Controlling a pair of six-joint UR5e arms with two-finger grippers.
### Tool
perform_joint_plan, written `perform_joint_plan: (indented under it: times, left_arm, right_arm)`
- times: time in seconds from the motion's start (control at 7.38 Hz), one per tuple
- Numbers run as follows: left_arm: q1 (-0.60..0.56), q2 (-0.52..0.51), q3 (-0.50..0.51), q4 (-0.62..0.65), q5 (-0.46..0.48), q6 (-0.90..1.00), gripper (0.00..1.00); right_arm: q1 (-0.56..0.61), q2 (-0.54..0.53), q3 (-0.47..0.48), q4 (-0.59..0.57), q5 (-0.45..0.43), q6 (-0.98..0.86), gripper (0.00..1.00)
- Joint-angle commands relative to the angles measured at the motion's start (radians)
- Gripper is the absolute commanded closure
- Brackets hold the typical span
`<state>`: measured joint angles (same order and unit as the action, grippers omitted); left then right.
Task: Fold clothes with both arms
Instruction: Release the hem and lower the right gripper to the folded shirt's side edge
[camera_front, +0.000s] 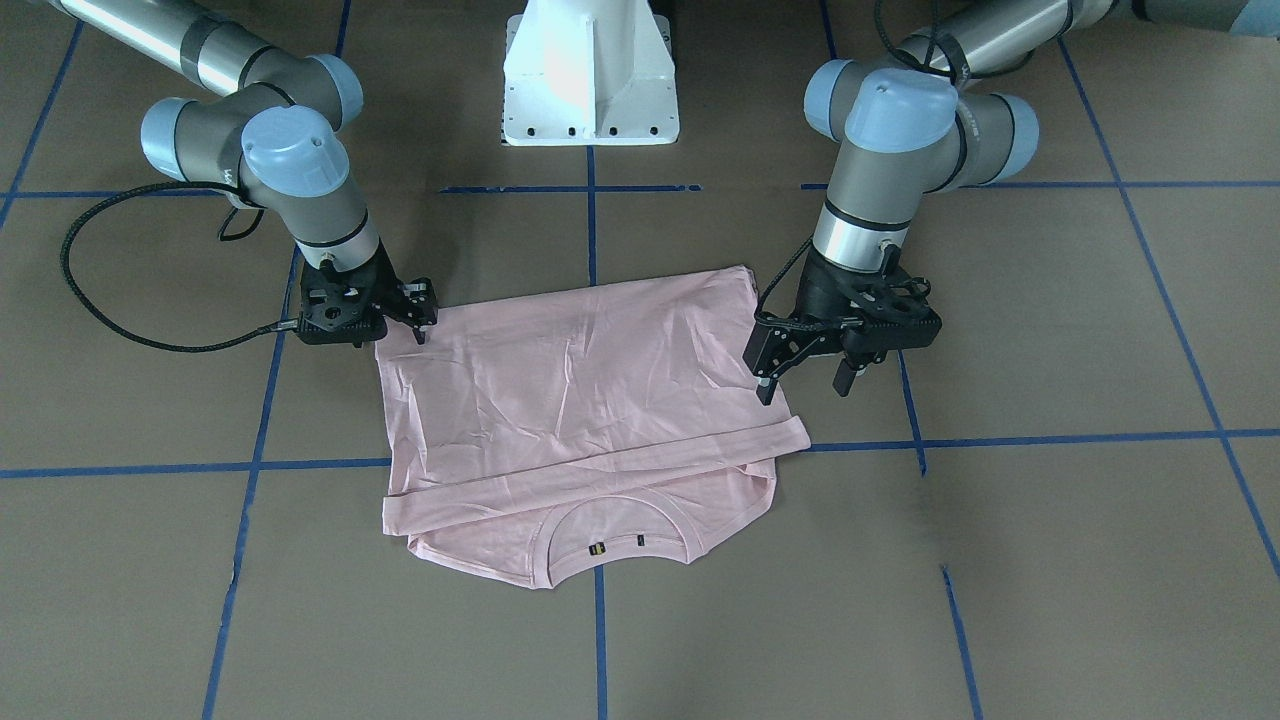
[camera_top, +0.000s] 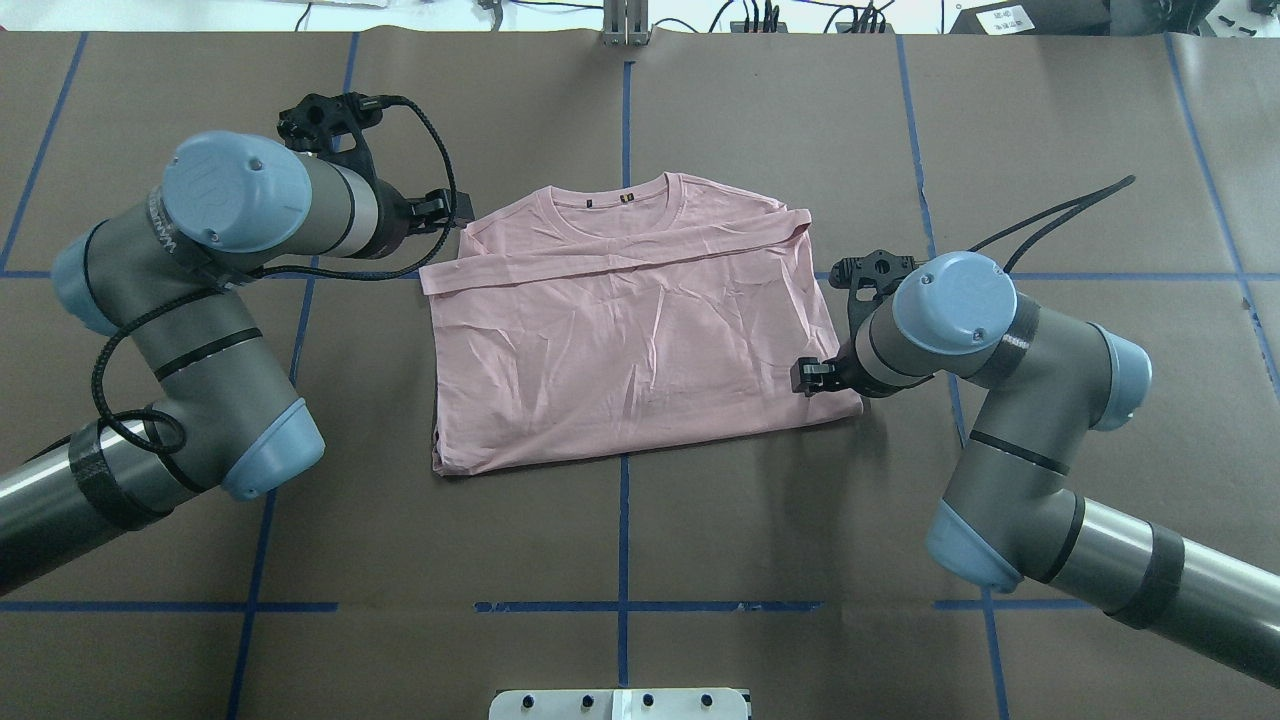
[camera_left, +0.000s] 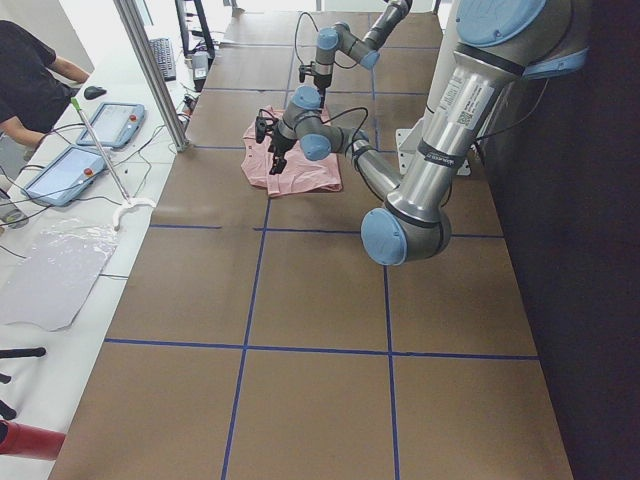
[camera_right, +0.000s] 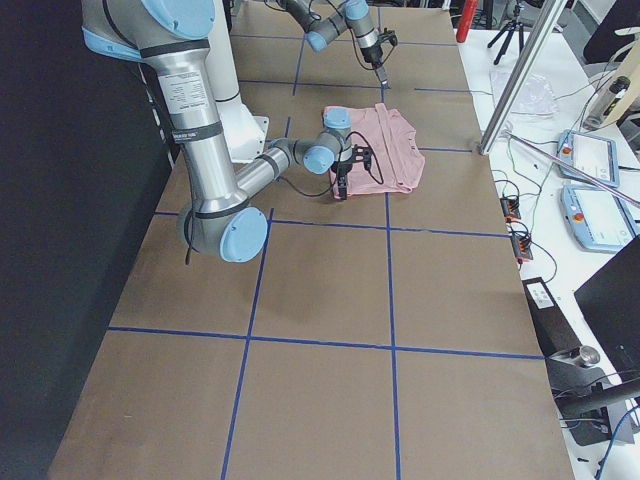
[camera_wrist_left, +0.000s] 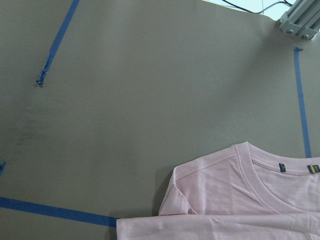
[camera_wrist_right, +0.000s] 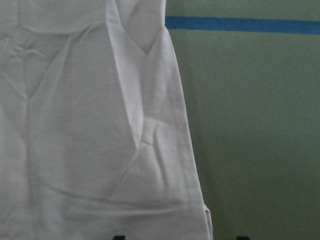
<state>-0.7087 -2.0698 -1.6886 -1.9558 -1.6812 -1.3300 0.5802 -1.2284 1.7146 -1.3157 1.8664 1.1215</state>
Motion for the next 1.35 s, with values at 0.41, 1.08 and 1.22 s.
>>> perform_joint_plan:
  times: [0.41, 1.08, 1.22]
  left_arm:
    - [0.000, 0.000, -0.003, 0.000, 0.000, -0.002, 0.00]
    - [0.000, 0.000, -0.003, 0.002, 0.002, -0.002, 0.00]
    - [0.000, 0.000, -0.003, 0.002, 0.002, -0.002, 0.00]
  right_arm:
    - [0.001, -0.013, 0.013, 0.004, 0.036, 0.000, 1.00]
    - [-0.060, -0.245, 0.244, 0.001, 0.071, 0.001, 1.00]
    - [-0.122, -0.320, 0.316, 0.001, 0.076, 0.001, 1.00]
